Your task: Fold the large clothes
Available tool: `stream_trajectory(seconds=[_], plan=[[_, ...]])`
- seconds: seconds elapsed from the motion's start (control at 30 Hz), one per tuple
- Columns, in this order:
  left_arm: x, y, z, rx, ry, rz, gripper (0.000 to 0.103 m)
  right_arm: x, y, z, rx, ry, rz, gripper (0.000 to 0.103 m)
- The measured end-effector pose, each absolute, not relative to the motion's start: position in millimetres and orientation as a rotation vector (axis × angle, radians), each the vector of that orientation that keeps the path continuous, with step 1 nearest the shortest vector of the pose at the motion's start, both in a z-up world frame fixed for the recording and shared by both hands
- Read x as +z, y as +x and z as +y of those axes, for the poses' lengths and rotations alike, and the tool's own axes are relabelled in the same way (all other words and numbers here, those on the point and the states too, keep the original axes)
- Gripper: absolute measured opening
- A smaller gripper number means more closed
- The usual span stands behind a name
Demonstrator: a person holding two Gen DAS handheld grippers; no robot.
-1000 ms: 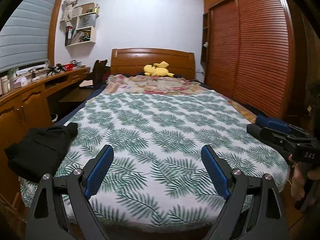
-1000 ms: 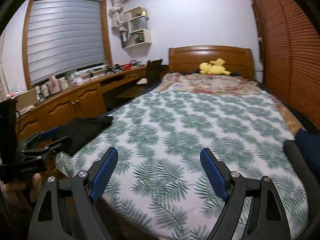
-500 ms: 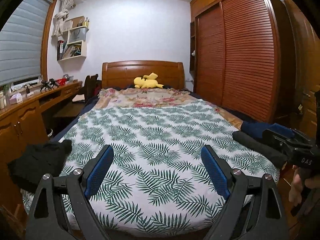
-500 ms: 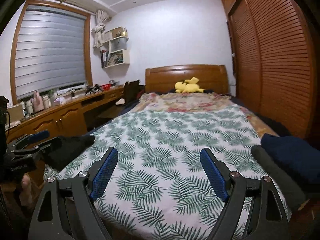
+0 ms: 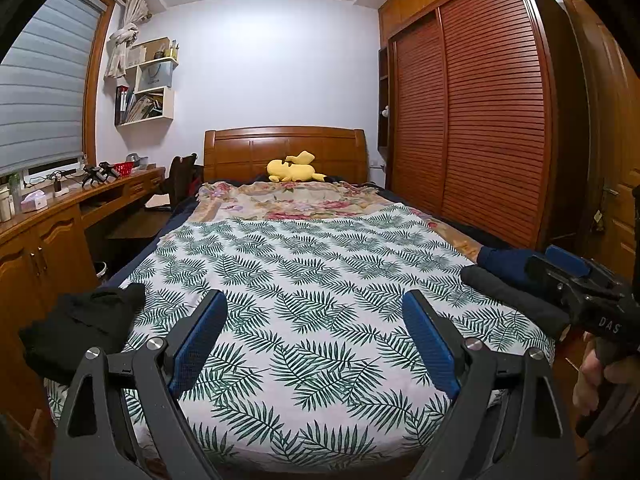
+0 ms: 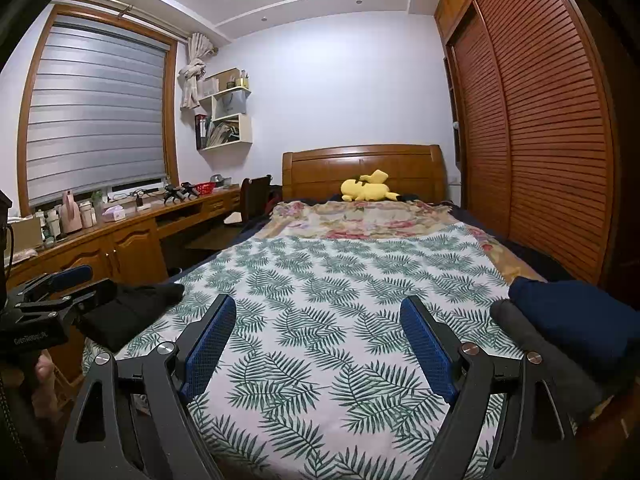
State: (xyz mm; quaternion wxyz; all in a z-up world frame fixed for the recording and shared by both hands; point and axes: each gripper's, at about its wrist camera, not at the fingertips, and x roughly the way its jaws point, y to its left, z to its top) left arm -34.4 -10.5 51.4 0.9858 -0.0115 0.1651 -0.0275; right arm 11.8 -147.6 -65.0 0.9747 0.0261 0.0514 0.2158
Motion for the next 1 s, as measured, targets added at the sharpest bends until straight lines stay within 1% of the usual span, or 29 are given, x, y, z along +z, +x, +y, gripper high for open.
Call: stream_trajectory(seconds=[0.23,1.0], plan=[[50.2,-34.9,-10.6,-0.056,-0.027,0.331,0.09,-62.6,28.5,-149.0,0.431,0.06,0.109,0.085],[51.1,-35.0,-10.9,-0.057,-0.028,0.332,0.089,-62.2,32.6,-147.4,0.44,0.058,0.106,0.085]])
